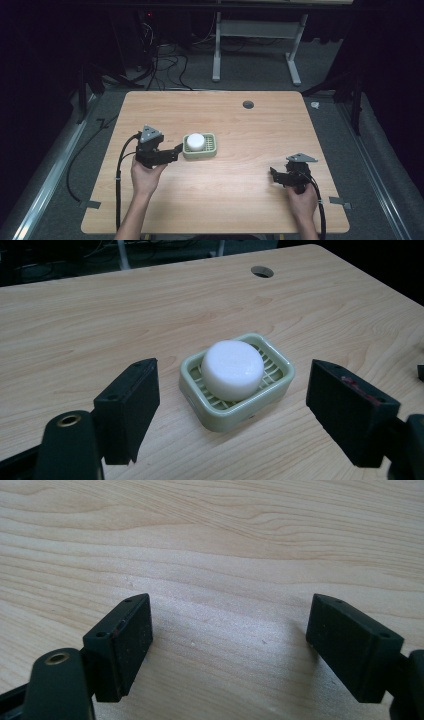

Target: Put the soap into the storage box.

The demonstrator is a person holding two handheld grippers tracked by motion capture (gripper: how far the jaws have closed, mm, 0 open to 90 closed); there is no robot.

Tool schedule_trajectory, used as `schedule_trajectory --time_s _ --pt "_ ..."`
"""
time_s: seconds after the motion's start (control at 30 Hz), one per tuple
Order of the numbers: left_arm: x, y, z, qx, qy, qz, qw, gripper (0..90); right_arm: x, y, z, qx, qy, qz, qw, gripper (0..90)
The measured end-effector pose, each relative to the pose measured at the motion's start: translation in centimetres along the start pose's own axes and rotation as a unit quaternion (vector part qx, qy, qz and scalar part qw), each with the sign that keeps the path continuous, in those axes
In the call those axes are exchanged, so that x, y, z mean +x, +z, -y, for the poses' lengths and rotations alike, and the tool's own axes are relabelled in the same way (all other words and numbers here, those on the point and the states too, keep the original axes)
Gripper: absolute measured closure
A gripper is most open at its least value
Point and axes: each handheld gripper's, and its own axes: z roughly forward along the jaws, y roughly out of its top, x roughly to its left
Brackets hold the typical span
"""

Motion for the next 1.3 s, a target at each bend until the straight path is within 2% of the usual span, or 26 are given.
schedule_trajectory --time_s 0.37,1.3 --pt "0.6 -1.2 1.0 -0.003 -0.012 -0.005 0.9999 22.1 0.0 0.0 0.0 0.000 0.000 0.000 1.0000 19.6" --pt "0.8 -2.3 3.3 0.011 -0.021 -0.020 0.9995 22.2 0.0 0.0 0.0 0.000 0.000 0.000 1.0000 19.5"
